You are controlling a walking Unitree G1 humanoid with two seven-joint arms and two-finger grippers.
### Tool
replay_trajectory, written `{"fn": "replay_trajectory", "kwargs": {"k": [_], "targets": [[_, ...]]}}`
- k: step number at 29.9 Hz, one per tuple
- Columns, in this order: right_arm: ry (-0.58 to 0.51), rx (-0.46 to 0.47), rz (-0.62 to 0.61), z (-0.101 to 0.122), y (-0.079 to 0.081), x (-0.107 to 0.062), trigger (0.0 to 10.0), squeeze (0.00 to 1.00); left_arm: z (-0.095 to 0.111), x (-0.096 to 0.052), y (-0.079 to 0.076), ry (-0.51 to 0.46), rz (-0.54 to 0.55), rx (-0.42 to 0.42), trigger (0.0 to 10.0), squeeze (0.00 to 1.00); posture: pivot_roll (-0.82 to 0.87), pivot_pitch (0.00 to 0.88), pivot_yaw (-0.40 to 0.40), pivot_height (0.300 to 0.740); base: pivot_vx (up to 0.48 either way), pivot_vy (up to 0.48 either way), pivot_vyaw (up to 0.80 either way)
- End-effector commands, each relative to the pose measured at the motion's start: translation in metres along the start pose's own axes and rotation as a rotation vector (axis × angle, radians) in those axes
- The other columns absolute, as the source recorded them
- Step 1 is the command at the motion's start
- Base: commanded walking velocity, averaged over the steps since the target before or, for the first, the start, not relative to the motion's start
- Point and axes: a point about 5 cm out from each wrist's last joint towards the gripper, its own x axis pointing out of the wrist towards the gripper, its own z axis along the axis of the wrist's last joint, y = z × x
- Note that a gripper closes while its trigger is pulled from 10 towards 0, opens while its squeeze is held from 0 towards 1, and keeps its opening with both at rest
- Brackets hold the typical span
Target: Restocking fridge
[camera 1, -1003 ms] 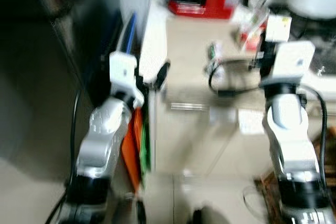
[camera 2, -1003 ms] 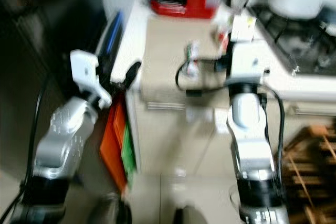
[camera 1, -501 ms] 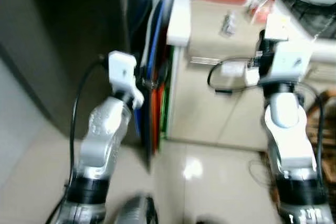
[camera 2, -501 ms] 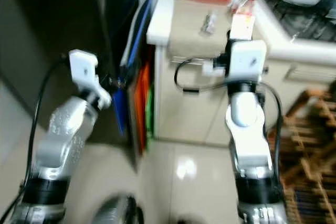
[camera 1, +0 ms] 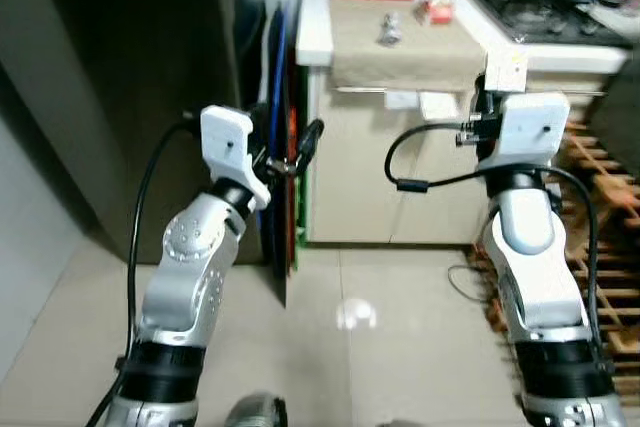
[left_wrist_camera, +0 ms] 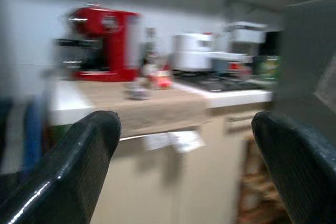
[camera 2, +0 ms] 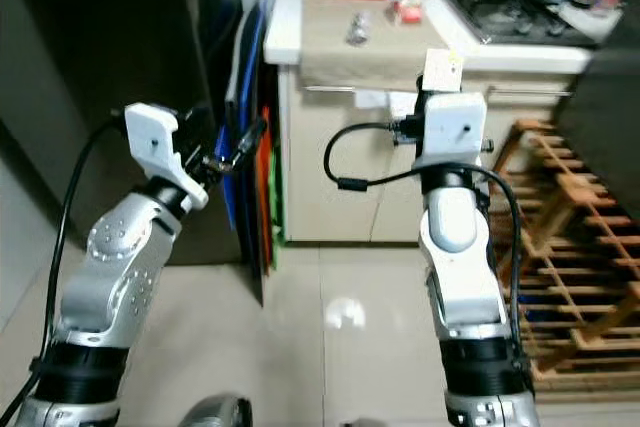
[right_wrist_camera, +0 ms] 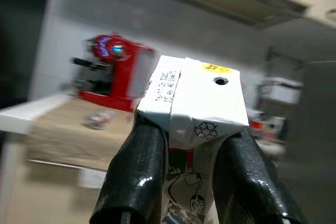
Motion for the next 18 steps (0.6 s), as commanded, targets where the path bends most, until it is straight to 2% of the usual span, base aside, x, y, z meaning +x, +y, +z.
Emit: {"fn": "replay_trajectory", "kwargs": {"k": [1,18], "targets": [[-0.012,-0.008,0.000,0.0024,0.0005,0.0021,10.0,0.00,0.0046,0.0019,0.0002,-0.014,-0.011,0.015,10.0,0.00,-0.07,0.000,-0.011,0.711,0.000,-0.465,0.00],[-0.008,-0.018,0.013,0.0007,0.0029,0.0038,10.0,0.00,0.0056,0.0020,-0.0002,-0.022,-0.002,0.037,10.0,0.00,-0.07,0.000,-0.013,0.711,0.000,-0.465,0.00]]}}
